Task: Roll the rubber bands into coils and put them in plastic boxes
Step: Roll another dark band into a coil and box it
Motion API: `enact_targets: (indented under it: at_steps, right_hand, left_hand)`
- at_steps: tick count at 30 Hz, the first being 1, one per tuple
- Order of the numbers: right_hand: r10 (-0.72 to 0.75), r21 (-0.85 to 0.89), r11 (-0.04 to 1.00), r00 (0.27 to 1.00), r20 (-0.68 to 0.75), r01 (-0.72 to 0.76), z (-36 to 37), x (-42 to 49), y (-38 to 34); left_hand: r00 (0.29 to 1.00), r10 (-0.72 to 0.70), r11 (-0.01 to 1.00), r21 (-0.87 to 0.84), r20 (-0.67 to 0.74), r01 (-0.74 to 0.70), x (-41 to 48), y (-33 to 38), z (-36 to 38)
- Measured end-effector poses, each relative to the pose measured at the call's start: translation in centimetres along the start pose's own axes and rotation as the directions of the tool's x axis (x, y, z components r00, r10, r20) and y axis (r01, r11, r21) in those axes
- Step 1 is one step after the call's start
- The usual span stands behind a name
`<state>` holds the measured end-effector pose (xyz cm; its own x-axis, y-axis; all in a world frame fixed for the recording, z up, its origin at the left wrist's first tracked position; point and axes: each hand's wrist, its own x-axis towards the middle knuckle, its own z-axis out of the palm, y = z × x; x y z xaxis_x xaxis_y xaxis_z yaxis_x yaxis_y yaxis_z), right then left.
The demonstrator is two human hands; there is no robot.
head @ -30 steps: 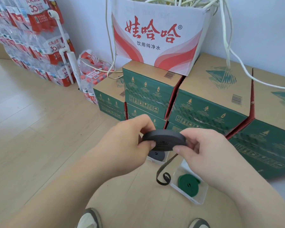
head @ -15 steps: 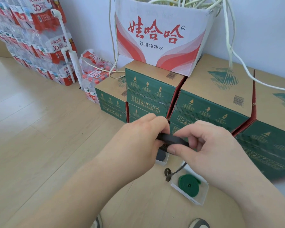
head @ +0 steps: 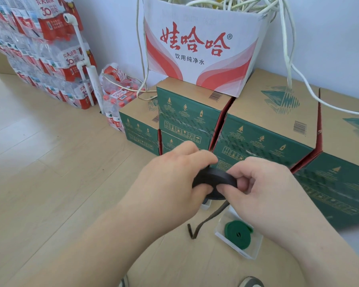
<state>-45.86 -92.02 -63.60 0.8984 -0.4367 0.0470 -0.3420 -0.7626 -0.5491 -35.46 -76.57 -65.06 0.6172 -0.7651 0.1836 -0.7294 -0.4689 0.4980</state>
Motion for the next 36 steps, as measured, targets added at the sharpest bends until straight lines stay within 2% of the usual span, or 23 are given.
enact_targets:
  at_steps: [2,5,7,10,13,15,17,18,21,24,28,32,34,36]
  right_hand:
    - [-0.031,0.025,0.999,0.997,-0.065,0.033,-0.2,0.0,0.1]
    - [-0.038,0.146,0.988,0.995,-0.092,0.051,-0.7,-0.1,-0.5]
    - [0.003,0.124,0.992,1.0,-0.008,-0.002,-0.8,-0.1,-0.4]
    - [0.092,-0.009,0.996,0.989,0.116,-0.092,-1.0,0.2,0.1]
    - [0.093,0.003,0.996,0.986,0.142,-0.094,-1.0,0.2,0.2]
    - [0.082,-0.012,0.997,0.987,0.14,-0.081,-1.0,0.0,-0.2]
    - [0.083,-0.012,0.997,0.986,0.145,-0.082,-0.9,-0.2,-0.5]
    - [0.082,-0.011,0.997,0.985,0.15,-0.082,-0.8,-0.3,-0.5]
    - [0.061,-0.03,0.998,0.987,0.148,-0.057,-0.6,-0.3,-0.4]
    - [0.022,-0.015,1.0,0.995,0.098,-0.021,-0.7,-0.3,-0.2]
    - [0.029,0.094,0.995,0.997,0.068,-0.035,-1.1,-0.3,-0.3]
    - [0.075,0.027,0.997,0.993,0.093,-0.078,-1.3,-0.1,0.6]
    - [0.074,0.045,0.996,0.996,0.053,-0.076,-1.2,-0.1,0.6]
    - [0.062,0.047,0.997,0.998,0.019,-0.063,-0.9,-0.1,0.5]
  left_hand:
    - [0.999,0.036,0.999,0.018,-0.012,-0.036,0.1,0.1,0.1]
    - [0.997,-0.068,0.991,-0.116,0.021,0.07,0.2,-0.2,-0.1]
    - [0.986,-0.139,0.969,-0.195,0.089,0.154,0.2,-0.5,-0.2]
    - [0.973,-0.182,0.935,-0.281,0.143,0.216,0.2,-0.8,-0.5]
    - [0.96,-0.232,0.903,-0.332,0.159,0.273,0.2,-0.9,-0.8]
    - [0.952,-0.257,0.934,-0.211,0.166,0.289,0.2,-1.1,-0.4]
    - [0.966,-0.234,0.972,-0.008,0.112,0.236,0.2,-1.1,-0.1]
    - [0.978,-0.197,0.98,0.019,0.074,0.196,0.2,-0.9,0.0]
    - [0.998,-0.055,0.997,-0.062,0.025,0.056,0.0,-0.4,0.0]
    - [0.999,-0.027,1.0,-0.013,0.028,0.028,0.3,-0.5,0.2]
    - [0.994,-0.104,0.988,-0.111,0.046,0.109,0.5,-1.0,-0.4]
    - [0.976,-0.207,0.94,-0.265,0.063,0.216,0.4,-1.1,-0.9]
    - [0.972,-0.222,0.948,-0.216,0.074,0.233,0.3,-1.2,-0.7]
    - [0.973,-0.221,0.973,-0.049,0.068,0.225,0.2,-1.2,-0.5]
